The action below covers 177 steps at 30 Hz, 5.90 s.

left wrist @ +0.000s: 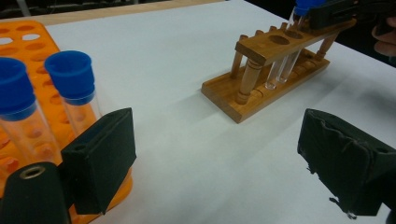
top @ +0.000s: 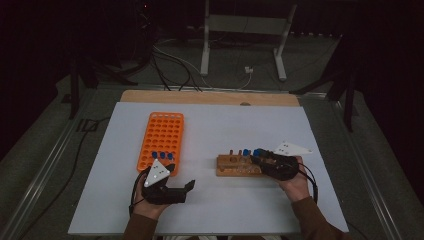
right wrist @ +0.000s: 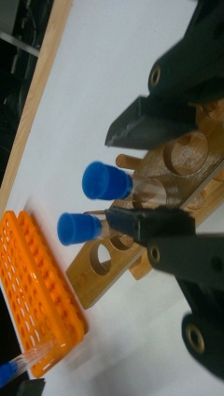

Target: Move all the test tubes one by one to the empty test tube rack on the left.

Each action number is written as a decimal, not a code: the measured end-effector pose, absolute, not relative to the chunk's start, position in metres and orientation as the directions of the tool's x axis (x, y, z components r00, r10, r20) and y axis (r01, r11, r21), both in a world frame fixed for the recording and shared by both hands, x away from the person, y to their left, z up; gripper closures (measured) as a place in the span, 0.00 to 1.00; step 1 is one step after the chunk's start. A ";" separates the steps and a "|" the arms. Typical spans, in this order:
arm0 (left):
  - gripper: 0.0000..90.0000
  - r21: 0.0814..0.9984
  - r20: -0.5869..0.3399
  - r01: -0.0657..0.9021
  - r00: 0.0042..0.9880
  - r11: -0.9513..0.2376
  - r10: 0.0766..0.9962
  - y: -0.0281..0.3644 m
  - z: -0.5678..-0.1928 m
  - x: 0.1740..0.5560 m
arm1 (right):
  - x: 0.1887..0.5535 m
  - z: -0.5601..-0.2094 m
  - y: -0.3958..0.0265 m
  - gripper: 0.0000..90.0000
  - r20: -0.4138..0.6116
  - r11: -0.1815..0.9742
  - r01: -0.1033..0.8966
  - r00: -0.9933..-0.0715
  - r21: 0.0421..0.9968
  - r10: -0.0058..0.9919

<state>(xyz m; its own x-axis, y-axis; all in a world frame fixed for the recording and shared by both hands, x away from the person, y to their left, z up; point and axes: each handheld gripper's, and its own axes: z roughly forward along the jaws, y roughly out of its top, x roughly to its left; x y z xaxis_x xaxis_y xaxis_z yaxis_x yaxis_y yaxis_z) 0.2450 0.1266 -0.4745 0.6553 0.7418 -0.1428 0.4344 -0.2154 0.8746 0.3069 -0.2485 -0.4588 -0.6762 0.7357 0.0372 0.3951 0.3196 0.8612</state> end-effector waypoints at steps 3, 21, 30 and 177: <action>0.14 0.875 -0.140 0.432 0.658 -0.218 0.740 0.126 -0.475 0.245 | 0.305 -0.460 -0.246 0.74 0.015 0.338 0.382 -0.682 0.860 0.731; 0.08 0.874 -0.131 0.425 0.674 -0.237 0.727 0.116 -0.475 0.245 | 0.304 -0.455 -0.248 0.85 0.034 0.312 0.369 -0.692 0.876 0.721; 0.03 0.874 -0.135 0.422 0.687 -0.241 0.714 0.106 -0.471 0.244 | 0.302 -0.442 -0.252 0.85 0.039 0.292 0.354 -0.693 0.889 0.720; 0.87 0.924 -0.094 0.304 0.769 -0.232 0.633 0.046 -0.435 0.282 | 0.301 -0.419 -0.274 0.00 0.154 0.168 0.411 -0.643 0.896 0.750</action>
<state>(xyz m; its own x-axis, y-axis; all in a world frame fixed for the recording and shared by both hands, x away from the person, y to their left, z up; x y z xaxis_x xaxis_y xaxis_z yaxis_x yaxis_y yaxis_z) 0.2817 0.0464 -0.4349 0.7685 0.6328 -0.0945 0.3045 -0.2319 0.9239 0.3007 -0.2742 -0.4192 -0.6434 0.7498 0.1544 0.4108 0.1679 0.8962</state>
